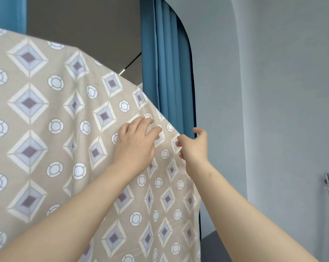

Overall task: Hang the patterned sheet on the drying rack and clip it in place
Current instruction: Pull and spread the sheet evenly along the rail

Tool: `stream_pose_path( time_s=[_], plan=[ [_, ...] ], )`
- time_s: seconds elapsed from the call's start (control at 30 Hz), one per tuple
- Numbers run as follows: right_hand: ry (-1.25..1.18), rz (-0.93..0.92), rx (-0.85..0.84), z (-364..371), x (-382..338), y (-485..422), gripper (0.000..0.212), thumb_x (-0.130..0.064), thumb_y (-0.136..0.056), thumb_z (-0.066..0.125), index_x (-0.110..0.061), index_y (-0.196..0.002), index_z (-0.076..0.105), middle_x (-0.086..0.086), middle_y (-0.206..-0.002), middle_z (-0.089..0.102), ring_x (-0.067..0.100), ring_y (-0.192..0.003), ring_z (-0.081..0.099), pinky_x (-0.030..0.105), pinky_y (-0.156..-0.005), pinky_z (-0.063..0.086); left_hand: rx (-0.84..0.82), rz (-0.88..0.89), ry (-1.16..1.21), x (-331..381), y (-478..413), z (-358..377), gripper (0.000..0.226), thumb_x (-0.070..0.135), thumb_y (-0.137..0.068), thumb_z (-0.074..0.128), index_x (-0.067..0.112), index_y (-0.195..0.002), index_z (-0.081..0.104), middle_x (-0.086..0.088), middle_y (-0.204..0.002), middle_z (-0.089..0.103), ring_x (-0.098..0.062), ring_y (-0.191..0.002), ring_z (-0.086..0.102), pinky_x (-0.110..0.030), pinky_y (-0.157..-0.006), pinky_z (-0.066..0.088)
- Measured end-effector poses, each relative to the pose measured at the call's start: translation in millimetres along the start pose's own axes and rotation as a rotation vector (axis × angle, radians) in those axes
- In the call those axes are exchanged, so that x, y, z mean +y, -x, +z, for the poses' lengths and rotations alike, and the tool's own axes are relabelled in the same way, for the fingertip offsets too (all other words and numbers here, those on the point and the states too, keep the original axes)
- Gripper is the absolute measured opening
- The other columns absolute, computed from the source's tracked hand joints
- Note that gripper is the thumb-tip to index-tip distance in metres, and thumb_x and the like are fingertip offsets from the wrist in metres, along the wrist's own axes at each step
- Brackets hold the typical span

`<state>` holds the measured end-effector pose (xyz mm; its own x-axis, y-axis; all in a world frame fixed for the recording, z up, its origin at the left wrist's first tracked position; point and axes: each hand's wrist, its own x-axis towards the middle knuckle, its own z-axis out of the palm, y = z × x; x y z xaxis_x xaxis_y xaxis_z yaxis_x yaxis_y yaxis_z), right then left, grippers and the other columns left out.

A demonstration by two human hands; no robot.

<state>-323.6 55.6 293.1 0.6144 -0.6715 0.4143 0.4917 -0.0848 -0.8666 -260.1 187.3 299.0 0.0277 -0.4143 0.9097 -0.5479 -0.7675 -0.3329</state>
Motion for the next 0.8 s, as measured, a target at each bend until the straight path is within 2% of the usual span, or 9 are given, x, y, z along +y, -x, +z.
stream_pose_path(
  time_s=[0.07, 0.17, 0.27, 0.4, 0.57, 0.63, 0.7, 0.73, 0.8],
  plan=[
    [0.048, -0.047, -0.076, 7, -8, -1, 0.057, -0.011, -0.088, 0.049, -0.027, -0.139, 0.030, 0.001, -0.067, 0.059, 0.014, -0.059, 0.046, 0.028, -0.064, 0.040, 0.006, 0.003, -0.011, -6, -4, -4, 0.040, 0.020, -0.071, 0.037, 0.019, -0.097, 0.066, -0.006, -0.112, 0.064, -0.028, -0.108, 0.056, -0.035, -0.081, 0.028],
    [0.119, -0.011, -0.243, 23, -17, -7, 0.060, -0.012, -0.090, 0.047, -0.030, -0.144, 0.027, 0.003, -0.063, 0.058, 0.013, -0.047, 0.040, 0.023, -0.047, 0.035, 0.043, 0.025, -0.014, -18, -9, -4, 0.040, 0.021, -0.071, 0.037, 0.018, -0.098, 0.066, -0.007, -0.111, 0.064, -0.030, -0.107, 0.058, -0.036, -0.082, 0.029],
    [0.122, 0.053, -0.380, 41, -21, -20, 0.067, -0.014, -0.090, 0.048, -0.033, -0.147, 0.019, 0.005, -0.059, 0.053, 0.013, -0.042, 0.035, 0.023, -0.045, 0.028, 0.080, 0.021, 0.020, -31, -16, -6, 0.040, 0.022, -0.072, 0.036, 0.019, -0.098, 0.066, -0.006, -0.112, 0.064, -0.028, -0.109, 0.054, -0.037, -0.083, 0.039],
    [0.035, 0.087, -0.408, 64, -29, -32, 0.068, -0.007, -0.087, 0.044, -0.032, -0.146, 0.023, 0.001, -0.052, 0.034, 0.011, -0.039, 0.028, 0.020, -0.042, 0.024, 0.137, 0.034, 0.083, -44, -27, -12, 0.040, 0.022, -0.071, 0.037, 0.019, -0.098, 0.067, -0.007, -0.111, 0.064, -0.021, -0.109, 0.042, -0.041, -0.080, 0.048],
    [0.088, 0.041, -0.396, 90, -35, -40, 0.063, -0.006, -0.087, 0.039, -0.029, -0.145, 0.028, 0.000, -0.054, 0.035, 0.013, -0.045, 0.027, 0.023, -0.046, 0.025, 0.155, 0.007, 0.113, -60, -34, -21, 0.041, 0.023, -0.072, 0.037, 0.019, -0.100, 0.067, -0.006, -0.112, 0.064, -0.021, -0.109, 0.043, -0.042, -0.080, 0.048],
    [0.099, 0.042, -0.396, 97, -33, -43, 0.052, -0.006, -0.086, 0.036, -0.026, -0.134, 0.043, -0.001, -0.049, 0.038, 0.012, -0.040, 0.029, 0.020, -0.043, 0.024, 0.174, 0.001, 0.110, -65, -36, -25, 0.040, 0.022, -0.072, 0.037, 0.019, -0.098, 0.067, -0.006, -0.111, 0.064, -0.027, -0.108, 0.053, -0.042, -0.080, 0.048],
    [0.129, 0.036, -0.435, 102, -32, -43, 0.028, -0.004, -0.086, 0.036, -0.020, -0.093, 0.058, -0.004, -0.043, 0.037, 0.009, -0.036, 0.027, 0.016, -0.041, 0.021, 0.181, 0.010, 0.101, -69, -38, -27, 0.040, 0.022, -0.072, 0.038, 0.018, -0.097, 0.068, -0.007, -0.110, 0.065, -0.031, -0.104, 0.060, -0.042, -0.080, 0.049],
    [0.154, 0.023, -0.445, 103, -31, -44, 0.023, -0.004, -0.087, 0.038, -0.018, -0.075, 0.052, -0.004, -0.043, 0.037, 0.009, -0.035, 0.026, 0.014, -0.039, 0.020, 0.183, 0.013, 0.099, -70, -39, -27, 0.039, 0.022, -0.072, 0.038, 0.018, -0.097, 0.068, -0.007, -0.110, 0.065, -0.032, -0.104, 0.061, -0.042, -0.079, 0.049],
    [0.179, -0.035, -0.412, 105, -30, -48, 0.028, -0.003, -0.090, 0.039, -0.016, -0.065, 0.043, -0.002, -0.047, 0.043, 0.009, -0.036, 0.030, 0.012, -0.034, 0.019, 0.189, 0.009, 0.106, -73, -44, -28, 0.039, 0.022, -0.072, 0.038, 0.019, -0.097, 0.067, -0.006, -0.110, 0.065, -0.029, -0.106, 0.058, -0.042, -0.078, 0.050]
  ],
)
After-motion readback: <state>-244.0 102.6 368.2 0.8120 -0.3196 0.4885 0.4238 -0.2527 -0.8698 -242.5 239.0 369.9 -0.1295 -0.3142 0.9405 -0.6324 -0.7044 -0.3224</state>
